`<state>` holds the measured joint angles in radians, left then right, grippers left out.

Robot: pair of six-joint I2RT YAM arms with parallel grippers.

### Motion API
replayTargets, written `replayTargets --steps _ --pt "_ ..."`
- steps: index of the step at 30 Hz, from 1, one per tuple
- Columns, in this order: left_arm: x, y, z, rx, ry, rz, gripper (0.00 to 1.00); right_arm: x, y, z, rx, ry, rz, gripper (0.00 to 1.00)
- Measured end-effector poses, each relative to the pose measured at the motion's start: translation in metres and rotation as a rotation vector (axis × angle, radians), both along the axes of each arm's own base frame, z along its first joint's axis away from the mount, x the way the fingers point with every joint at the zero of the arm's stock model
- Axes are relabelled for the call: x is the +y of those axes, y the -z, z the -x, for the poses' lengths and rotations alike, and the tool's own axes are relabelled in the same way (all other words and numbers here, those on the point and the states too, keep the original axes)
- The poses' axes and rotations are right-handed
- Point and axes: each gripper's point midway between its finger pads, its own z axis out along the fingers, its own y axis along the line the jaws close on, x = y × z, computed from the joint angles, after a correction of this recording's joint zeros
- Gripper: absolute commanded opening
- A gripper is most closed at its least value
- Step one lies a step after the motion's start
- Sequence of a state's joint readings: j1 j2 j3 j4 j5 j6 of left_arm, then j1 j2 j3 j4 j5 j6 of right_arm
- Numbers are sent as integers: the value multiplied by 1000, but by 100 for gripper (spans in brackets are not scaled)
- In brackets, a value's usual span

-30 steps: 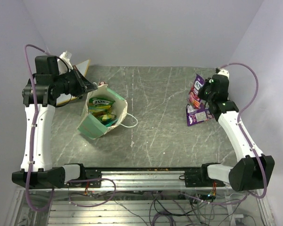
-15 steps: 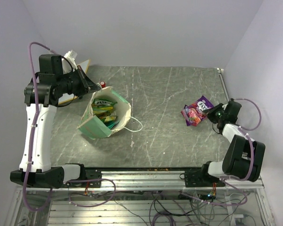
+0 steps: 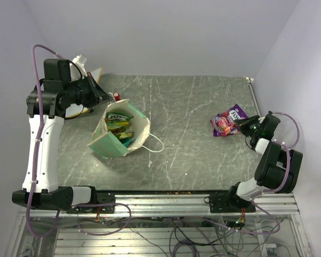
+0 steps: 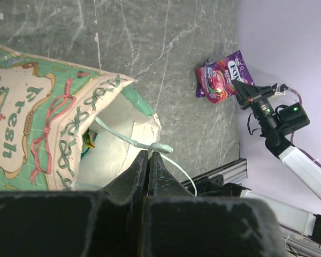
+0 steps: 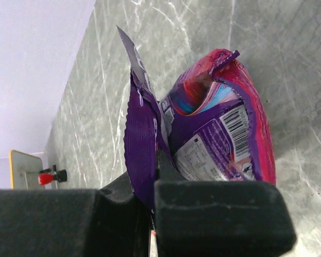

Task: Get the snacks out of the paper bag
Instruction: Place the snack at the center of the board.

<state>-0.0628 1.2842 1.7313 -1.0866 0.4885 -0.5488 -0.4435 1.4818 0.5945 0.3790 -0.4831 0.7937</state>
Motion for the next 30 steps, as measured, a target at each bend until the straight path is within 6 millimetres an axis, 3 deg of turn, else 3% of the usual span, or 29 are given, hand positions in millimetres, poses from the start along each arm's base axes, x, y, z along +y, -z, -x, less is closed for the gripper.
replayTargets --steps 10,15,18,23,30 --pt "0 0 -4 1 -2 0 7 -17 39 -6 171 138 -110 0" --pt "0 0 -4 0 -2 -1 7 -26 59 1 266 179 -136 0" --pt "0 -1 -4 0 -3 1 7 -28 57 -6 273 151 -128 0" --pt "0 0 -4 2 -5 3 7 -25 44 -1 299 125 -95 1" --pt "-1 0 -4 3 -1 6 7 -15 6 -22 256 76 -78 0"
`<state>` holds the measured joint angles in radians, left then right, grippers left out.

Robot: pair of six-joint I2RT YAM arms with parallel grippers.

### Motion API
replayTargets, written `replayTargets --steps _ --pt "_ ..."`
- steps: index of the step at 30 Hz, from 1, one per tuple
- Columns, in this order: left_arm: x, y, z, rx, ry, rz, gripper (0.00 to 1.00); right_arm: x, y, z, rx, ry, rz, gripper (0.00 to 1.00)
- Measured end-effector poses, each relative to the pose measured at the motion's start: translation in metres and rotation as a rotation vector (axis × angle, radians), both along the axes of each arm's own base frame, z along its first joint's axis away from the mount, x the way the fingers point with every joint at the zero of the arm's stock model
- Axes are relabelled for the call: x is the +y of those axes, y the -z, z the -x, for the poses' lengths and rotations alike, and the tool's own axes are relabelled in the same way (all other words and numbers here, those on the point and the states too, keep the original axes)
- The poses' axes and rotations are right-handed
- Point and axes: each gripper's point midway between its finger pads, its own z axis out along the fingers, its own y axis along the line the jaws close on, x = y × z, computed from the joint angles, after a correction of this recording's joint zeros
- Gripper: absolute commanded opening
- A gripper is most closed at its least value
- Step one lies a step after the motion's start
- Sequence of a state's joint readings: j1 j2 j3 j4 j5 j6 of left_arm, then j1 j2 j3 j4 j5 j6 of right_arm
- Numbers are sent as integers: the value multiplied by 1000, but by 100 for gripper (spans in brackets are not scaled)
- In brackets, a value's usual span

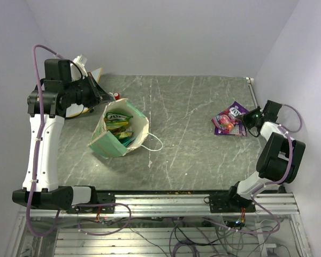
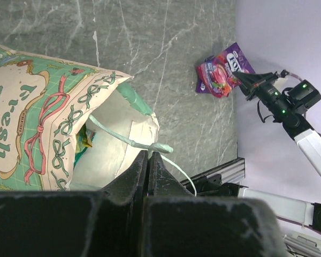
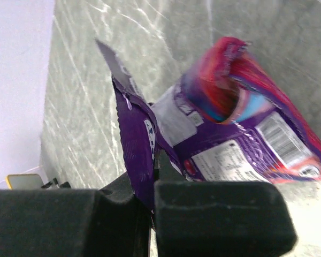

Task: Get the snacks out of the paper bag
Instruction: Place the snack at the center of the board.

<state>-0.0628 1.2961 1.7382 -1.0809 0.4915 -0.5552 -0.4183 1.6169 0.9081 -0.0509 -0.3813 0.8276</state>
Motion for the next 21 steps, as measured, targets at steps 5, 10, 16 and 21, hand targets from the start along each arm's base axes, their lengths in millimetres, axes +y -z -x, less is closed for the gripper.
replayTargets --steps 5,10,16,21 --pt "-1 3 0 9 6 5 7 -4 -12 -11 -17 24 19 0" --pt "-1 3 1 9 5 4 7 -12 21 3 67 83 23 1" --pt "-1 3 1 7 5 4 7 -18 56 10 109 89 -15 7" --pt "-1 3 1 8 5 4 7 -20 54 4 89 52 10 18"
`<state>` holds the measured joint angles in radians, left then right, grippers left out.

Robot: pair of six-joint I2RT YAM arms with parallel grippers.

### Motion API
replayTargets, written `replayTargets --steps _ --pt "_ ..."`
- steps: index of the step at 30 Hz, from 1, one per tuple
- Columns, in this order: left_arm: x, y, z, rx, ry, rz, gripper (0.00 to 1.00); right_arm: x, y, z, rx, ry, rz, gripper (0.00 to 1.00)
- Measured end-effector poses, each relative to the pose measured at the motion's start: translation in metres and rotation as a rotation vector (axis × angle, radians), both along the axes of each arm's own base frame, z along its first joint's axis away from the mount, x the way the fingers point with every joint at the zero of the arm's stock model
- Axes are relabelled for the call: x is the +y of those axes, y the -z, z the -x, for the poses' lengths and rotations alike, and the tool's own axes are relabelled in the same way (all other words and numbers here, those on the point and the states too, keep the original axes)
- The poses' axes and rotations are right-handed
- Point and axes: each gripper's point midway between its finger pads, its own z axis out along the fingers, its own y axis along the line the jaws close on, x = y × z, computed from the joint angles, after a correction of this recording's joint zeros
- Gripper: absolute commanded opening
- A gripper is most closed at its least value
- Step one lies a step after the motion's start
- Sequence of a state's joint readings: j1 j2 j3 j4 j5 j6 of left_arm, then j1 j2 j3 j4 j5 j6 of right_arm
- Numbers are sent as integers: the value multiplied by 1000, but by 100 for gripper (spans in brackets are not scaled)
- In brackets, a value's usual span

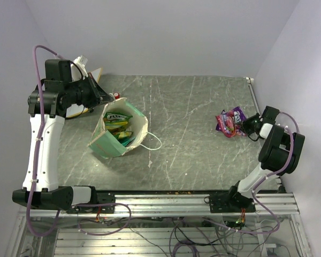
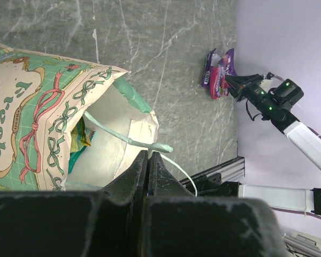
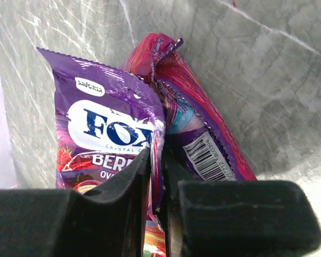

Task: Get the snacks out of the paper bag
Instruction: Place the snack at the center of the board.

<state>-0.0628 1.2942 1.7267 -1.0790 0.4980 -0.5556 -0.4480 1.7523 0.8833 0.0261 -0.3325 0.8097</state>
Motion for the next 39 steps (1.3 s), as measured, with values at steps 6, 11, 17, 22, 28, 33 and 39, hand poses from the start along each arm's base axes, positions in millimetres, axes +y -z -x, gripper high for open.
replayTargets --steps 6,11,17,22,28,33,39 --pt "0 0 0 -2 0 1 7 -3 -9 1 24 -59 51 5" --pt "0 -1 -1 -5 0 2 7 6 -38 2 -22 -81 40 0" --pt "-1 -2 -2 -11 3 9 7 37 -108 -15 -179 -62 -3 0" --pt "-2 -2 -2 -11 5 10 7 39 -136 -37 -246 14 -39 0" --pt "-2 -2 -2 -10 11 10 7 27 -143 -50 -265 148 -60 0" --pt "-2 -2 -8 -8 16 5 7 13 -142 -54 -295 259 -64 0" --pt "-2 0 -9 -6 20 0 7 8 -82 -27 -212 379 -79 0"
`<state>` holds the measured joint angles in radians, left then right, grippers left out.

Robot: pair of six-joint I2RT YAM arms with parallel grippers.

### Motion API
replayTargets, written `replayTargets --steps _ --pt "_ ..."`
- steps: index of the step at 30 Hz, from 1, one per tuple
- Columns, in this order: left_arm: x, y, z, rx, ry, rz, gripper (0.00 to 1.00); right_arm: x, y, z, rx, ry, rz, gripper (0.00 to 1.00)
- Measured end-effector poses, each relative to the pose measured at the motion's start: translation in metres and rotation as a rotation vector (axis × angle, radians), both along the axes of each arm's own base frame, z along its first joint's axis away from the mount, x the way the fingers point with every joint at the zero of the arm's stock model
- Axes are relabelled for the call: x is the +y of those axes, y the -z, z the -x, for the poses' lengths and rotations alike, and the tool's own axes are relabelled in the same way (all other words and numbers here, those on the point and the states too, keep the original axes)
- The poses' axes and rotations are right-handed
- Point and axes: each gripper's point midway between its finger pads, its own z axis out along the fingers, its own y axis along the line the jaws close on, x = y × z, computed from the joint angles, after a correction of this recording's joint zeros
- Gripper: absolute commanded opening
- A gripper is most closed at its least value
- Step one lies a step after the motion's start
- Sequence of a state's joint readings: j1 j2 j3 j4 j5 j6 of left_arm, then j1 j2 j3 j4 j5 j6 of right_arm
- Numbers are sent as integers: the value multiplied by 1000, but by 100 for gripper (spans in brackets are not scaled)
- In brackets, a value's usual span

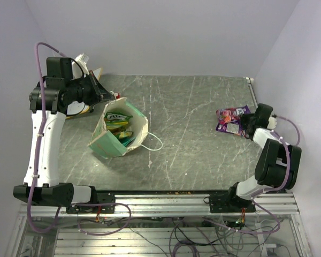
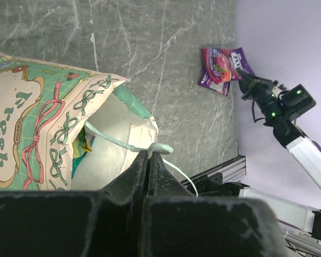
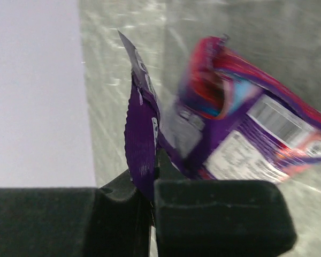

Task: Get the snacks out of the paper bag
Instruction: Place the snack at the center of the board.

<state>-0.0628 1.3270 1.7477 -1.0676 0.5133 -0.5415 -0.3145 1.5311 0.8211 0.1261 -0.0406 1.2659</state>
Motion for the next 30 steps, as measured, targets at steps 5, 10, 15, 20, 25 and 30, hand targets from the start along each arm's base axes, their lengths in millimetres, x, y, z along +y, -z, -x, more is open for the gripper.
replayTargets --steps 5,10,15,20,25,30 --pt "0 1 0 -2 4 -5 7 3 34 25 53 57 5 0" --pt "0 1 1 1 6 -7 7 -2 34 34 36 106 46 0" --pt "0 1 1 1 6 -7 7 -11 46 47 61 153 97 5" --pt "0 1 1 1 6 -8 7 -14 59 52 102 146 134 19" --pt "1 2 2 2 8 -10 7 -14 69 62 192 94 188 51" --pt "0 2 2 4 10 -9 7 -21 62 68 327 12 282 71"
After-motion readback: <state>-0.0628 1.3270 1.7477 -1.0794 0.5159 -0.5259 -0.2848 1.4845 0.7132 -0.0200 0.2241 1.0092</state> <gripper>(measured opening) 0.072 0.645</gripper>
